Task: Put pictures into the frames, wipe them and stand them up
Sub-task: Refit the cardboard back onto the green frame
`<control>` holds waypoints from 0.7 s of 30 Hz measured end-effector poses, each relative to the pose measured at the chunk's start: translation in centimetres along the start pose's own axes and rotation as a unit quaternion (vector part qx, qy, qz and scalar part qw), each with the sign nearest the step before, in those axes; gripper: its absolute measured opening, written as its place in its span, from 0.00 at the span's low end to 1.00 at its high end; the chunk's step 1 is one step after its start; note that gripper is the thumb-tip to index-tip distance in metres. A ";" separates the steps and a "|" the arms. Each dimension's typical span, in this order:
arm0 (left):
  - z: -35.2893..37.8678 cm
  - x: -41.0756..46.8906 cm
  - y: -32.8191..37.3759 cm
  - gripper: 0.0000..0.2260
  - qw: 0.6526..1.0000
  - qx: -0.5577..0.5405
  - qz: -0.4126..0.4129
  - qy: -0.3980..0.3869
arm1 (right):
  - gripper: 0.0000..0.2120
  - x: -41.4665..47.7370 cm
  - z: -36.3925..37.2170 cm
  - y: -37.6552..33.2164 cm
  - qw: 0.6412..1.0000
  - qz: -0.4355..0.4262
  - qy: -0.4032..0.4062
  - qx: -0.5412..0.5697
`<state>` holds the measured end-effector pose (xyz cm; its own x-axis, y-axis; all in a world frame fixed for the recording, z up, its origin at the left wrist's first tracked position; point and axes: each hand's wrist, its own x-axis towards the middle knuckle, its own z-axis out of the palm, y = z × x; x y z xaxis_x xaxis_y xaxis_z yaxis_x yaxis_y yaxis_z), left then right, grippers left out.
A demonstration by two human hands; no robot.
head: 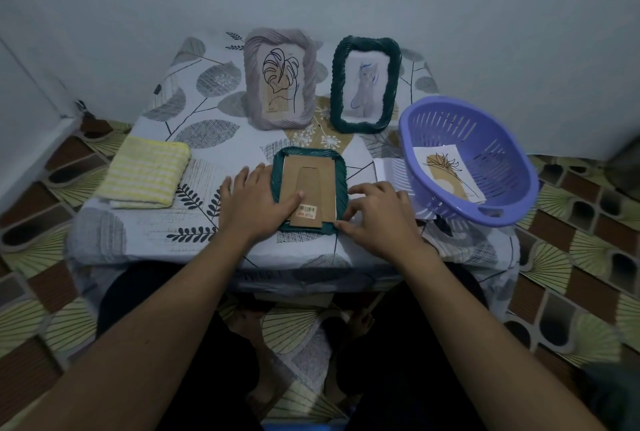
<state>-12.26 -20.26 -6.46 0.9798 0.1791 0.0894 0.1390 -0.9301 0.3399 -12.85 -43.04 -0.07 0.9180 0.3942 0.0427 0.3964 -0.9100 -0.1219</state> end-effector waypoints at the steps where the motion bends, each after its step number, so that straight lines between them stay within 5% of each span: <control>1: 0.0 0.0 0.0 0.41 1.000 0.000 0.000 0.000 | 0.12 0.0 0.0 -0.2 1.000 0.000 0.002 -0.007; 14: -0.2 -0.1 0.1 0.41 1.000 -0.001 0.000 0.002 | 0.05 0.3 0.5 -1.3 0.984 0.136 -0.018 0.118; 21: -0.2 -0.1 0.2 0.40 1.000 -0.006 -0.005 0.003 | 0.05 0.2 1.1 -0.9 0.980 0.122 -0.034 0.152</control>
<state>-12.36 -20.38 -6.26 0.9776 0.1898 0.0909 0.1467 -0.9242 0.3527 -13.00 -41.98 -1.04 0.9783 0.1871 -0.0886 0.1354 -0.9021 -0.4098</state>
